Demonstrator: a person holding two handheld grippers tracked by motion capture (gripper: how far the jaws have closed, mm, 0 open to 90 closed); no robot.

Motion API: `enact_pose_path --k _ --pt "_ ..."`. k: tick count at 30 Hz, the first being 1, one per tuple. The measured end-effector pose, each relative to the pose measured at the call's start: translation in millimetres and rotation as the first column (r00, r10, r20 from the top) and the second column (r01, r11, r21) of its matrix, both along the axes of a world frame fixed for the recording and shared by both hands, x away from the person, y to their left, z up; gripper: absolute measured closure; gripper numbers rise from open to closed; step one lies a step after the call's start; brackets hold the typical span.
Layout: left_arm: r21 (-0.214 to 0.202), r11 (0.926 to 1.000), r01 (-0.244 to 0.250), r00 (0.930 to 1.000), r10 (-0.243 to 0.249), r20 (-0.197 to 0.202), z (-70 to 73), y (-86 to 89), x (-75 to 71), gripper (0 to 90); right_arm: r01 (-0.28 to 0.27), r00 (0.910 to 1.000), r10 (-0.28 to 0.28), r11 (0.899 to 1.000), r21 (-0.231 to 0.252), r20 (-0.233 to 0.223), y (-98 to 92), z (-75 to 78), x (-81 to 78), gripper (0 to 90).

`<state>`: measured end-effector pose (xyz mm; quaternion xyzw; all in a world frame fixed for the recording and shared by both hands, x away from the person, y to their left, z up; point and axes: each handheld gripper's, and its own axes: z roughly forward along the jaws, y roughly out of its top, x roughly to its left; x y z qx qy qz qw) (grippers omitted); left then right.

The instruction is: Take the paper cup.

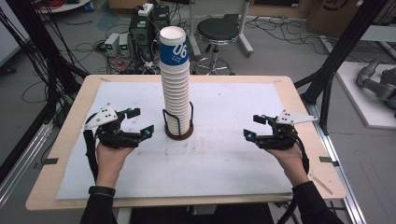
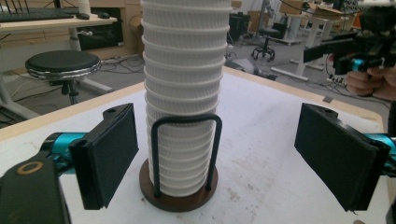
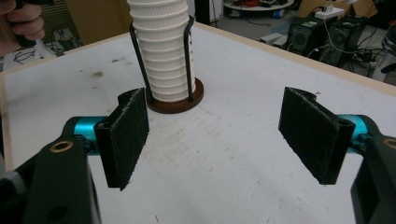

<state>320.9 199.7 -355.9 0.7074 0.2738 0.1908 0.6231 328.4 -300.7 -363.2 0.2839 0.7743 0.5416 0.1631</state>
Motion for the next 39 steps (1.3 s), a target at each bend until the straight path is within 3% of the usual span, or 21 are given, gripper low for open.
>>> enact_pose_path --k 12,27,39 --pt "-0.019 0.9997 -0.015 0.9995 0.016 0.029 17.4 -11.6 6.9 13.2 0.004 1.0 -0.004 1.0 0.027 0.002 -7.6 1.1 -0.9 20.0" --pt "-0.017 0.9998 -0.002 0.9989 0.003 0.048 58.4 -33.1 38.6 7.1 -0.009 0.9998 0.008 1.0 0.025 0.016 -5.3 3.5 -1.9 19.7" --pt "-0.023 0.9996 0.017 0.9992 -0.017 0.036 80.4 -47.9 63.8 7.0 -0.016 0.9998 0.016 1.0 0.023 0.011 -3.3 1.9 -1.4 19.7"
